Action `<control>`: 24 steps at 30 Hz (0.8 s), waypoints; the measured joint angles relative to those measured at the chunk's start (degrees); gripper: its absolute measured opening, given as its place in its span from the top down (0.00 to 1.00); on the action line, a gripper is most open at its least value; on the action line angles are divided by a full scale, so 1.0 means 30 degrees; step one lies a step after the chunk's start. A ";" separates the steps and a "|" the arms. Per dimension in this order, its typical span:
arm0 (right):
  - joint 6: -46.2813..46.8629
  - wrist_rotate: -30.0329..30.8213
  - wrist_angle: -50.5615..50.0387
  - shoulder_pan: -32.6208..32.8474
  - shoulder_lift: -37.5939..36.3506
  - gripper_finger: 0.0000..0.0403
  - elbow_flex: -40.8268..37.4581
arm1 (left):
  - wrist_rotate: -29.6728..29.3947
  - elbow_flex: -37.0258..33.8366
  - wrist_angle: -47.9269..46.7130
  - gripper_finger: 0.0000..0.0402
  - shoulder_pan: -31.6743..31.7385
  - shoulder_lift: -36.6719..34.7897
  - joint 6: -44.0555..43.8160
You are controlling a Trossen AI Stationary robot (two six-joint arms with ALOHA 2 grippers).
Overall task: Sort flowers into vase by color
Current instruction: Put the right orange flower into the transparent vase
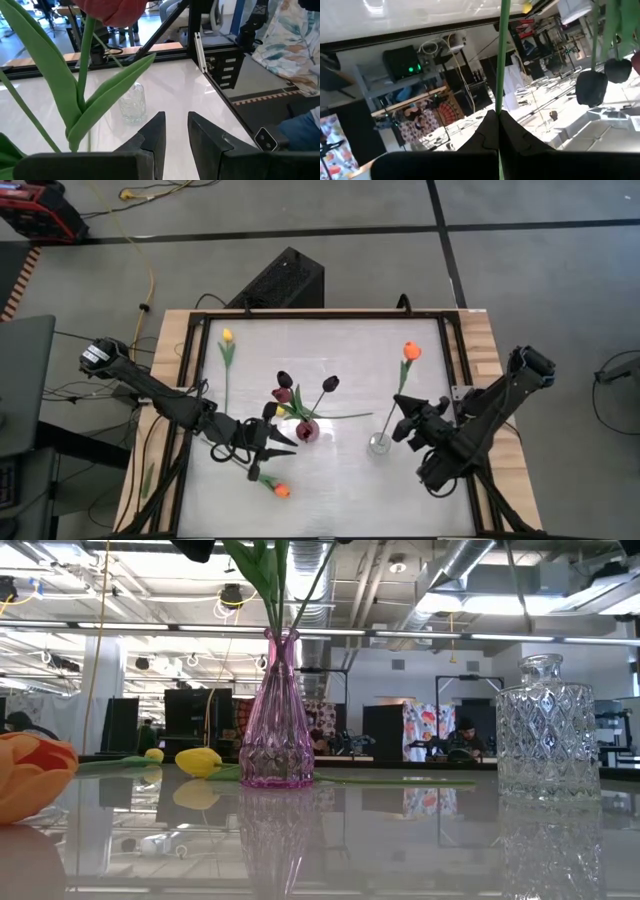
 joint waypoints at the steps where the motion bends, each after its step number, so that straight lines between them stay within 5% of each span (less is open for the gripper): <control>1: -0.0085 0.0001 0.0010 -0.0168 0.0050 0.95 0.0000 | 0.0001 0.0000 -0.0003 0.83 0.0000 0.0000 0.0000; 24: 0.1032 -0.1512 0.0831 -0.0685 0.0078 0.95 -0.2058 | 0.0012 0.0000 -0.0644 0.82 0.0007 0.0000 0.0302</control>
